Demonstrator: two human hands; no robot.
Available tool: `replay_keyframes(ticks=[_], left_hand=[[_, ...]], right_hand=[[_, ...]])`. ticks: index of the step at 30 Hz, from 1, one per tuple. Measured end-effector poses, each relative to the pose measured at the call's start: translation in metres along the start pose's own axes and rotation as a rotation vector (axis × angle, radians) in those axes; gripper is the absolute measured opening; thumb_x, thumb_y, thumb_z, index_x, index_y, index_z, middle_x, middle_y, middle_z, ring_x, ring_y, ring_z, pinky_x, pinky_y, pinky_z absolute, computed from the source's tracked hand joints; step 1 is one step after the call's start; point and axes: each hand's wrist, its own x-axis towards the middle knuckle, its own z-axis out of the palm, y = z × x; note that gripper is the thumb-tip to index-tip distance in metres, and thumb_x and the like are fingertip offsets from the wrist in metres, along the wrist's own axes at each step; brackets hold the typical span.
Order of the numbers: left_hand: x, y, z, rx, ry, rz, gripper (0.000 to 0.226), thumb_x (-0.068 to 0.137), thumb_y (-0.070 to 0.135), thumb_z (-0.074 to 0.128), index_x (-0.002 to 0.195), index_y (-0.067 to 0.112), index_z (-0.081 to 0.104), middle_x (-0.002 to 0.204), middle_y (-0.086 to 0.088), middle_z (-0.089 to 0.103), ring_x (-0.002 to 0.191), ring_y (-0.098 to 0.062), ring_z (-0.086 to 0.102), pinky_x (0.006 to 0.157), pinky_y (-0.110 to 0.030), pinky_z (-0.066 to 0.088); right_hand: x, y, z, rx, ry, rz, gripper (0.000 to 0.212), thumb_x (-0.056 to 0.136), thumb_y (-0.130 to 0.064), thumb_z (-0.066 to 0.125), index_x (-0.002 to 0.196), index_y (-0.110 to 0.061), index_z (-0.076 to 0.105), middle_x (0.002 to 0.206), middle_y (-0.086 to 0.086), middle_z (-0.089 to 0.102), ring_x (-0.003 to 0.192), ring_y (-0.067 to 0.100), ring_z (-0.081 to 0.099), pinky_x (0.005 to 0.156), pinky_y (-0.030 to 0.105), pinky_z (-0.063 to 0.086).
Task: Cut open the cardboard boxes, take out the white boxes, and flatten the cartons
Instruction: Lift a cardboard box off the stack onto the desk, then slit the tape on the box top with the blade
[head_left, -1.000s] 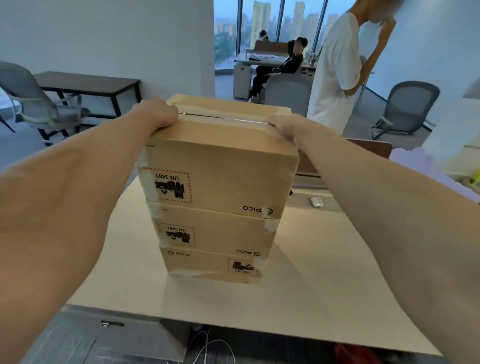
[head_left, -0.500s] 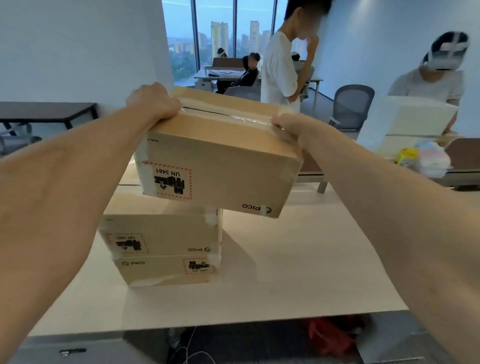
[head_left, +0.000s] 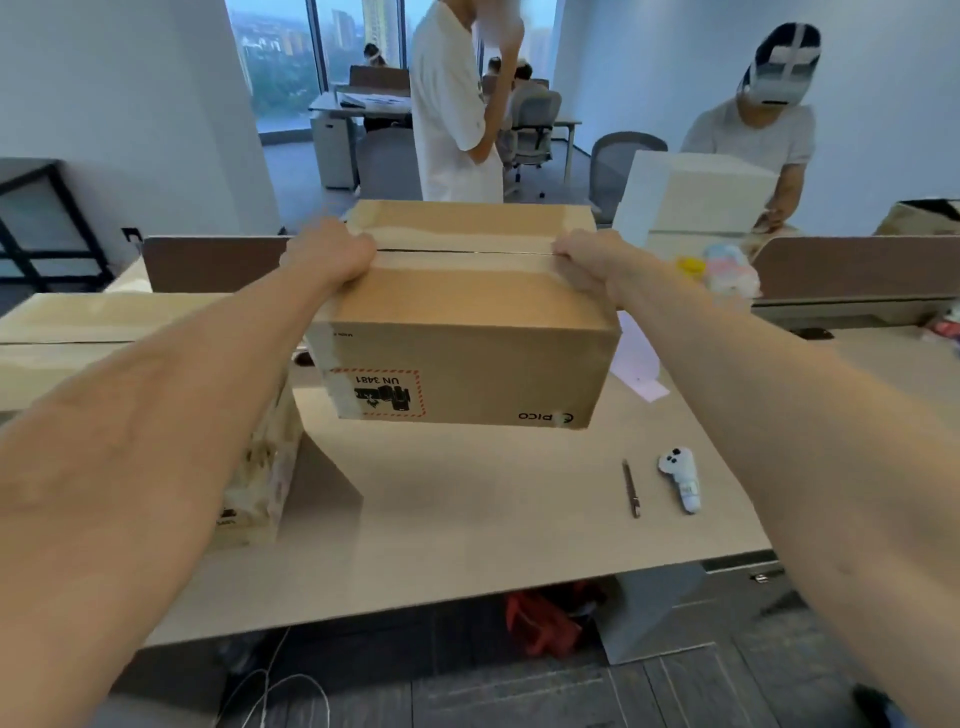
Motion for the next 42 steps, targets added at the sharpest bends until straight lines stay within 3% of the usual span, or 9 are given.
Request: replay_keyframes(ticks=[6,11,16,23,28,31,34,37,42], left_hand=[[-0.023,-0.02,0.086,-0.013,-0.105,-0.171,0.052,0.1,0.036,0.042,0.137,0.0,0.042,0.136,-0.021,0.051,0.122,-0.039,0.049,0.095,-0.043,0.043],[-0.014,-0.066,0.162,-0.089,-0.189,-0.282,0.044,0.098,0.039,0.04,0.122,0.004,0.053,0.114,-0.014,0.061,0.106,-0.037,0.057,0.09,-0.042,0.049],[-0.009,-0.096,0.221,-0.075,-0.247,-0.398,0.057,0.099,0.042,0.042,0.135,-0.002,0.039,0.134,-0.021,0.051,0.121,-0.041,0.05,0.096,-0.045,0.044],[-0.003,-0.106,0.253,-0.075,-0.259,-0.41,0.057,0.097,0.045,0.046,0.131,0.0,0.04,0.132,-0.02,0.054,0.12,-0.041,0.051,0.095,-0.043,0.044],[0.011,-0.094,0.246,-0.176,-0.35,-0.534,0.066,0.09,0.034,0.053,0.141,0.002,0.026,0.136,-0.015,0.041,0.125,-0.038,0.043,0.092,-0.043,0.04],[0.018,-0.067,0.248,-0.202,-0.146,-0.354,0.063,0.084,0.018,0.059,0.139,0.001,0.031,0.141,-0.018,0.032,0.129,-0.034,0.035,0.105,-0.038,0.032],[0.016,-0.021,0.267,-0.529,-0.02,-0.148,0.04,0.088,0.008,0.052,0.127,0.008,0.045,0.131,-0.009,0.046,0.117,-0.023,0.047,0.095,-0.026,0.035],[0.01,0.024,0.294,-0.836,-0.132,-0.096,0.016,0.092,0.015,0.047,0.105,0.022,0.054,0.103,-0.003,0.064,0.09,-0.021,0.062,0.083,-0.039,0.052],[-0.006,0.07,0.335,-0.955,-0.195,-0.099,0.022,0.089,0.007,0.046,0.087,0.024,0.059,0.074,0.001,0.064,0.067,-0.012,0.059,0.066,-0.033,0.048]], right_hand=[[0.048,0.081,0.045,-0.12,-0.207,-0.066,0.021,0.086,-0.04,0.053,0.082,-0.019,0.053,0.091,0.001,0.055,0.101,0.026,0.053,0.098,0.038,0.046],[0.063,0.133,0.094,-0.07,-0.234,0.089,0.048,0.084,-0.037,0.057,0.121,-0.007,0.053,0.113,0.007,0.056,0.101,0.026,0.054,0.077,0.031,0.044],[0.087,0.179,0.143,0.001,-0.233,0.229,0.056,0.074,-0.034,0.062,0.119,-0.002,0.055,0.109,0.012,0.063,0.088,0.026,0.061,0.049,0.025,0.039],[0.117,0.205,0.163,0.041,-0.271,0.335,0.074,0.07,-0.042,0.063,0.131,-0.004,0.042,0.118,0.011,0.056,0.103,0.031,0.057,0.069,0.032,0.047],[0.13,0.214,0.16,0.105,-0.231,0.301,0.051,0.083,-0.036,0.061,0.124,-0.009,0.051,0.121,0.009,0.056,0.104,0.027,0.054,0.08,0.037,0.045],[0.137,0.207,0.15,0.182,-0.186,0.227,0.046,0.082,-0.033,0.062,0.121,-0.01,0.057,0.118,0.008,0.059,0.103,0.024,0.055,0.087,0.037,0.047],[0.142,0.207,0.137,0.27,-0.113,0.226,0.053,0.074,-0.035,0.062,0.123,-0.013,0.059,0.123,0.008,0.06,0.113,0.025,0.058,0.1,0.046,0.047],[0.153,0.229,0.127,0.258,-0.019,0.233,0.02,0.084,-0.021,0.058,0.098,-0.008,0.064,0.11,0.016,0.066,0.106,0.033,0.061,0.096,0.05,0.049],[0.157,0.309,0.111,0.006,0.068,0.329,0.032,0.089,-0.018,0.056,0.119,-0.007,0.06,0.118,0.01,0.063,0.111,0.027,0.058,0.09,0.029,0.043]])
